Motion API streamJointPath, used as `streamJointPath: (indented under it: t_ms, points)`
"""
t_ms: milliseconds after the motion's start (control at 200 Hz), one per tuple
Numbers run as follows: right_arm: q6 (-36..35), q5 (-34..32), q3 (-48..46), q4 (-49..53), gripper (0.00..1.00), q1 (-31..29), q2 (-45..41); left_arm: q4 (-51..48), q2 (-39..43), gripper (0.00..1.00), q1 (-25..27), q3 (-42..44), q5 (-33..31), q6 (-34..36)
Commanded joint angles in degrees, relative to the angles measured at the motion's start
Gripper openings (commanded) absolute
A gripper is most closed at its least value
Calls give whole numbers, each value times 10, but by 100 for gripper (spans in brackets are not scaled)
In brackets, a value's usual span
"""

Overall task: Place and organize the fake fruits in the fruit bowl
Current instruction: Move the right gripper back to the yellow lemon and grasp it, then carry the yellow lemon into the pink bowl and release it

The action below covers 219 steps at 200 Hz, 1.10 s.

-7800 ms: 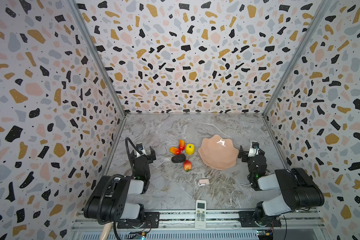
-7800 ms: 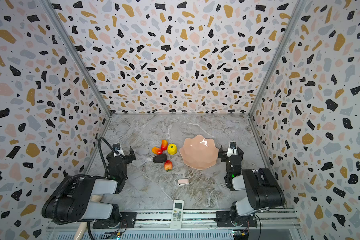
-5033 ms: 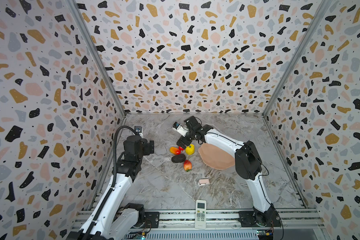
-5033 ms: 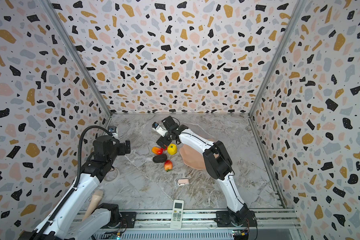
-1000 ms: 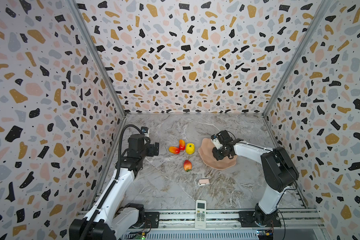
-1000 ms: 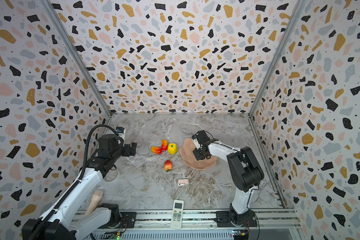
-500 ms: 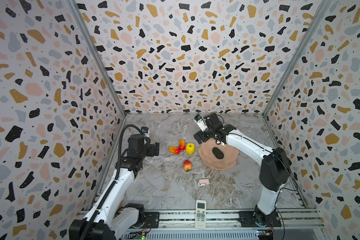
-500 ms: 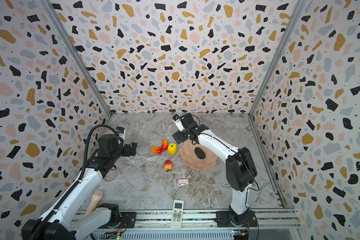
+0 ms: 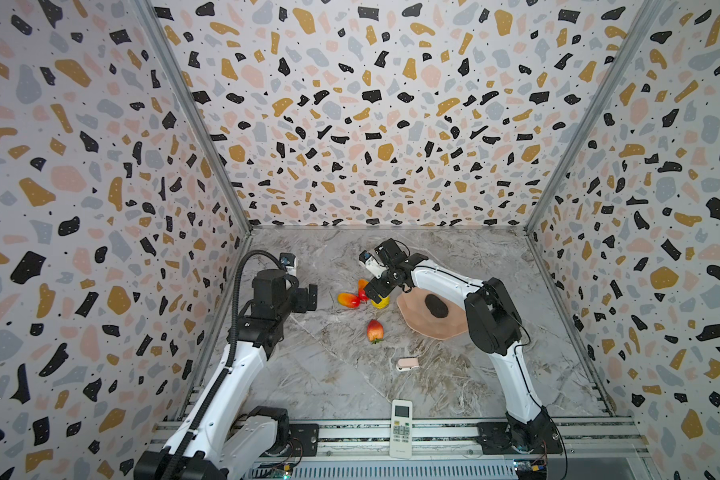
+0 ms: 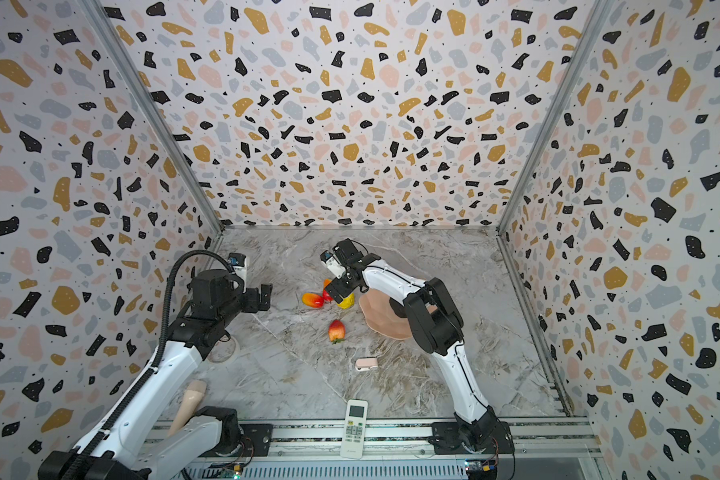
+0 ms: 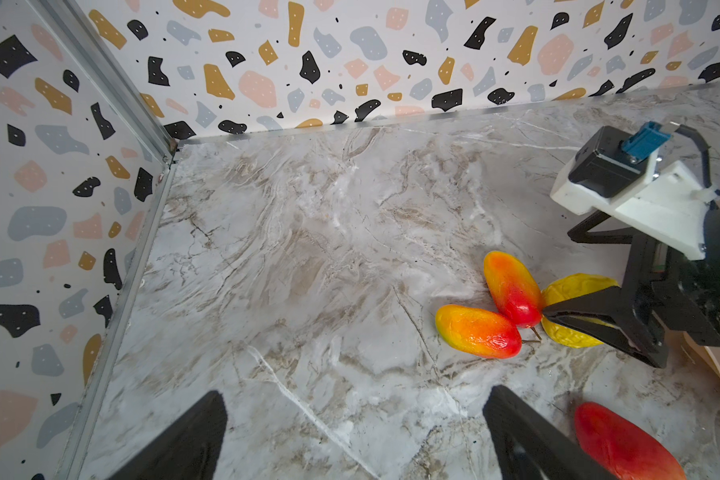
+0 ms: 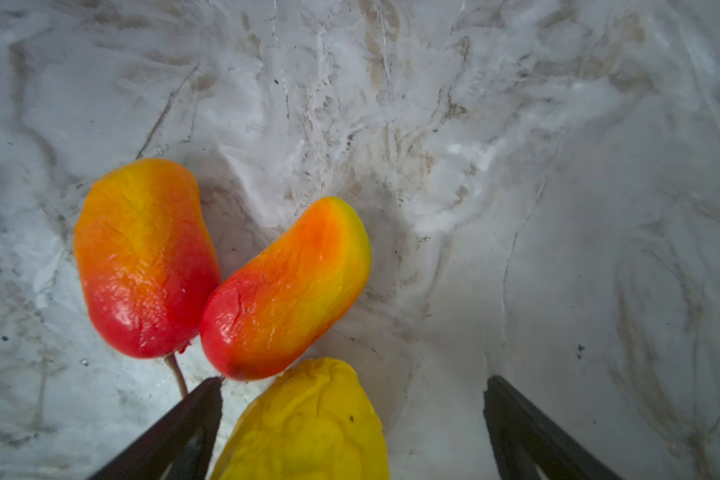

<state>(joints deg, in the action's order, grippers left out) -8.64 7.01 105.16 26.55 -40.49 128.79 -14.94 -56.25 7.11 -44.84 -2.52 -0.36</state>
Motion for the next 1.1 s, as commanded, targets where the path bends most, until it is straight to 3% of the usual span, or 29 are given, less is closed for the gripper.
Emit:
streamJointPath:
  t_ms: [0, 280, 476, 596, 816, 1092]
  points:
    - [5, 14, -18, 3, 92, -3, -33, 17, 7, 100, -3, -11, -4, 9]
    - [9, 21, -46, 0, 82, -4, -49, 17, 10, 100, -4, -10, -6, 10]
    - [9, 14, -46, -3, 61, -10, -66, 18, 10, 100, -4, -10, -7, 11]
    - [6, 8, -36, -2, 55, -14, -88, 18, 8, 100, -4, -10, -6, 11]
    - [-6, -35, -40, 20, 53, -6, -161, 18, 8, 100, -4, -10, -8, 12]
    - [3, -61, -200, 26, 50, 50, -280, 18, 6, 100, -4, -11, -6, 13]
